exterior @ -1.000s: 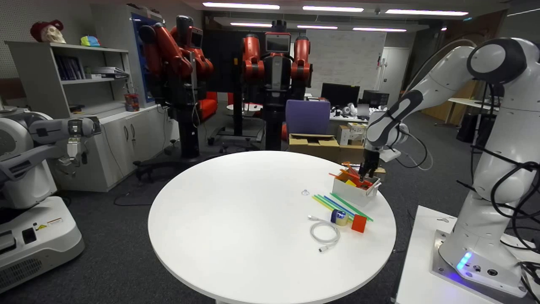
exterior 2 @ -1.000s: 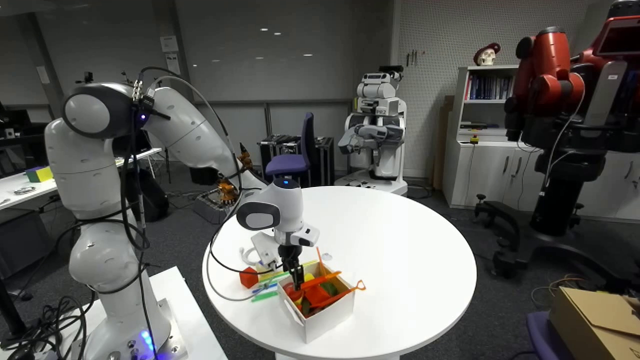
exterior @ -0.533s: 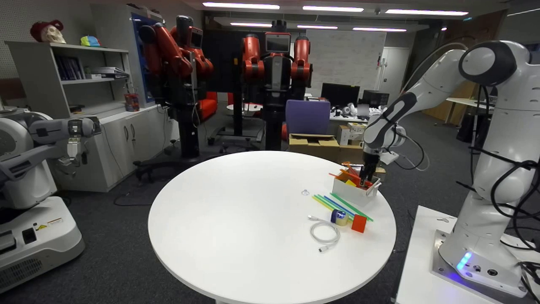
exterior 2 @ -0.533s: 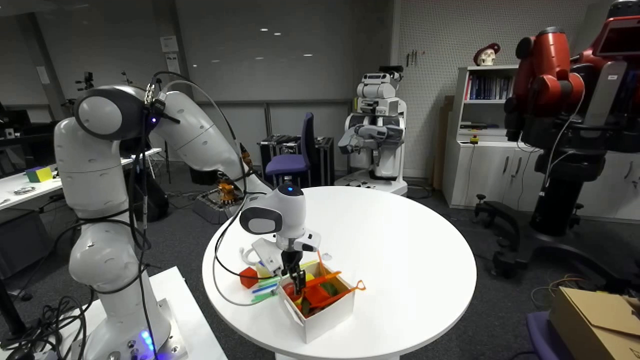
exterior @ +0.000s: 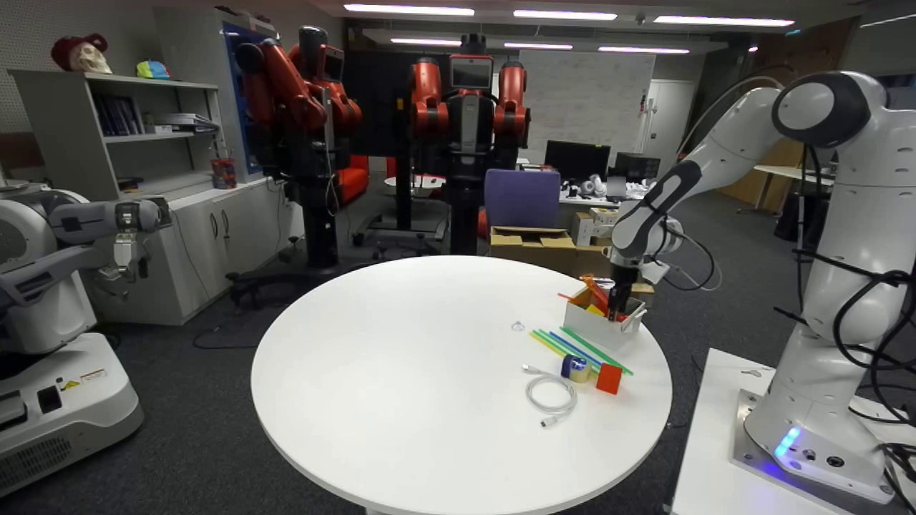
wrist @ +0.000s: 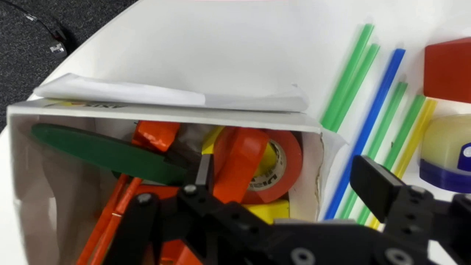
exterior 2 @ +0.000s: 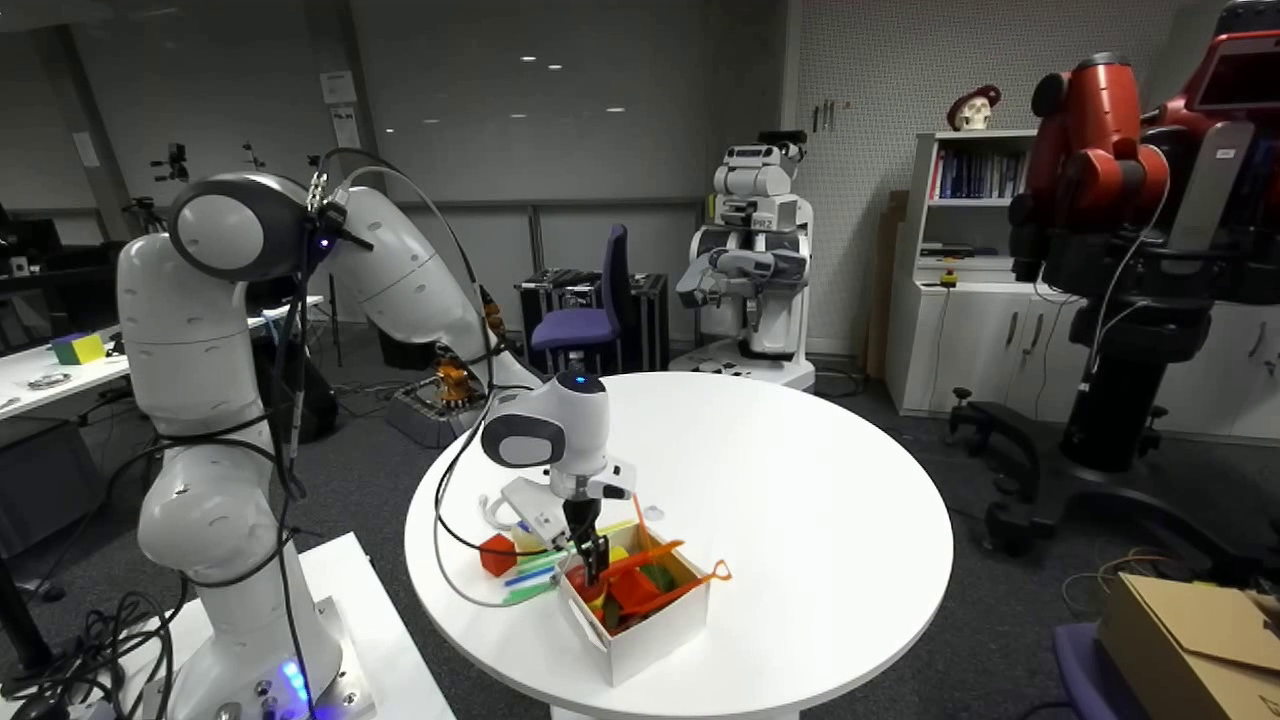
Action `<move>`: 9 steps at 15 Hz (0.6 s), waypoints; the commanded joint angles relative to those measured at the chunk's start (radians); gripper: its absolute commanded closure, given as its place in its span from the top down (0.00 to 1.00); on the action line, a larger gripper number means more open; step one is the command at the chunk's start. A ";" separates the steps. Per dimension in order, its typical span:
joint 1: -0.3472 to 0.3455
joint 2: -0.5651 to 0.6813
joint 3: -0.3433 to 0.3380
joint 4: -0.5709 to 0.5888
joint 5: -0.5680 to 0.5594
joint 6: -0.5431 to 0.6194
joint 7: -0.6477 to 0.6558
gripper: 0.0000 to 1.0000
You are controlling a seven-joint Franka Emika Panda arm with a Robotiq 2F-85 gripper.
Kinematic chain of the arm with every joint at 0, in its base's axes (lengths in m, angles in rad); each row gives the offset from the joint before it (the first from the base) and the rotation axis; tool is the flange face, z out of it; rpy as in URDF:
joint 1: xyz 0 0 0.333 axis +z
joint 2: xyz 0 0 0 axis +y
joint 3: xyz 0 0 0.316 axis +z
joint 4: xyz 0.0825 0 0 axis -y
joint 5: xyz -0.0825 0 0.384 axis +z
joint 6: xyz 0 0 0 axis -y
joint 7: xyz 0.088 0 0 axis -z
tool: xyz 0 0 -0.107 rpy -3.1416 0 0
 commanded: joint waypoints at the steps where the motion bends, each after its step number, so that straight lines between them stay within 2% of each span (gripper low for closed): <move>1: -0.012 -0.025 0.020 -0.004 -0.001 -0.019 -0.038 1.00; 7: -0.012 -0.104 0.028 -0.037 0.029 -0.019 -0.062 1.00; 9: 0.000 -0.152 0.017 -0.073 -0.008 -0.005 -0.018 1.00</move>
